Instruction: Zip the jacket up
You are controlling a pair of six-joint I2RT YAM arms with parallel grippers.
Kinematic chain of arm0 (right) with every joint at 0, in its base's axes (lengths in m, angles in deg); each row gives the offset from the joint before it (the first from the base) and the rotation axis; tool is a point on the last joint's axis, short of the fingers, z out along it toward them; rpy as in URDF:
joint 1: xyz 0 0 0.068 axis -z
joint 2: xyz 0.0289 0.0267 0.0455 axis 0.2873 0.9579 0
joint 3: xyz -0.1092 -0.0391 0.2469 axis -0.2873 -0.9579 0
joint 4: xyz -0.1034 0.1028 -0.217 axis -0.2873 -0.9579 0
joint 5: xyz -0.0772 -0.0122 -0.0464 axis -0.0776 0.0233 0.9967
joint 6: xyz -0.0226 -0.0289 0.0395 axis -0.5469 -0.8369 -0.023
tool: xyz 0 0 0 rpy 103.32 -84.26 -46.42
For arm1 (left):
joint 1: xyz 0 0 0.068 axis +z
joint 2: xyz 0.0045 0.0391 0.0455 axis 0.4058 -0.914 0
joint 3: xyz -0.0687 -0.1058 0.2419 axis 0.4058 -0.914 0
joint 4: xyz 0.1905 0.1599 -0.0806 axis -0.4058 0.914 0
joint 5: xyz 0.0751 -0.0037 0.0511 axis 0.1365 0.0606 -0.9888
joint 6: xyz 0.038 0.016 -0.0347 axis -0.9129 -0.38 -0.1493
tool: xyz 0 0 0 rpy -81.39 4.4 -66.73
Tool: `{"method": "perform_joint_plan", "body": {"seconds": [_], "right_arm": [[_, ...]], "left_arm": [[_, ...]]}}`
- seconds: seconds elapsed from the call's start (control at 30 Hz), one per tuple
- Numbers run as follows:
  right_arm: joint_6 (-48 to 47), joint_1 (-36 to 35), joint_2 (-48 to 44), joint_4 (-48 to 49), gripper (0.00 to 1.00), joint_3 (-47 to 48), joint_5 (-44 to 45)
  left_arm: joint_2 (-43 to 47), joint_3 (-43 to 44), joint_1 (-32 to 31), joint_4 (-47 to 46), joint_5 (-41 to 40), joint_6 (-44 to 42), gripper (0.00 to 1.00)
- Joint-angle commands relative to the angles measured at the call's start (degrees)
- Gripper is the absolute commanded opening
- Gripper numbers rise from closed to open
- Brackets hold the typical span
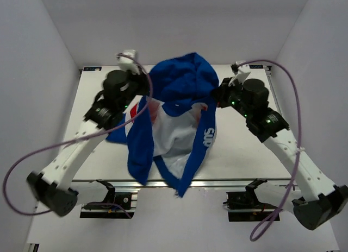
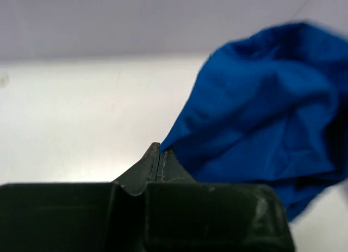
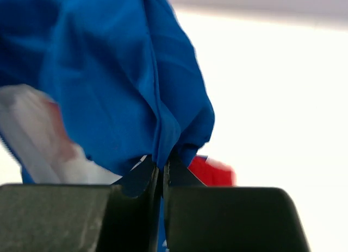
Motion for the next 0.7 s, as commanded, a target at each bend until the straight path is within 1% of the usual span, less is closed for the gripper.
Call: {"method": "perform_joint_plan", "body": {"seconds": [0.0, 0.07, 0.13, 0.23, 0.3, 0.33, 0.47, 0.6, 0.67], "right_arm": [[-8.0, -1.2, -3.6, 1.2, 0.0, 5.9, 0.2], [-9.5, -1.6, -5.3, -0.1, 0.0, 10.0, -1.1], [-10.3, -1.8, -7.2, -0.1, 0.0, 12.1, -5.5], [-10.9, -2.1, -9.9, -1.1, 0.0, 16.6, -7.1], [-11.0, -2.1, -11.5, -2.5, 0.0, 21.0, -6.3], [-11.2, -2.1, -11.9, -4.1, 0.0, 22.6, -6.3], [-10.3, -2.1, -13.5, -6.2, 0.0, 27.8, -6.9], [-10.2, -2.1, -12.1, -7.9, 0.0, 30.4, -3.0], [-9.6, -2.1, -10.5, -9.0, 0.0, 31.2, -1.3]], "left_arm": [[9.6, -1.3, -0.6, -5.0, -0.8, 4.0, 0.0], [13.1, -0.4, -1.2, -5.4, 0.8, 5.6, 0.0], [15.1, 0.6, -1.3, -6.1, 2.7, 7.0, 0.0], [18.3, 2.6, -1.6, -6.7, 4.3, 8.6, 0.0], [18.7, 4.6, -1.7, -5.2, 5.2, 9.5, 0.0], [18.9, 6.5, -1.7, -4.9, 7.3, 10.0, 0.0], [18.8, 9.7, -1.7, -6.2, 13.0, 12.8, 0.0], [18.3, 11.6, -1.8, -6.4, 13.4, 14.1, 0.0], [17.6, 11.8, -1.7, -6.3, 10.9, 14.4, 0.0]]}}
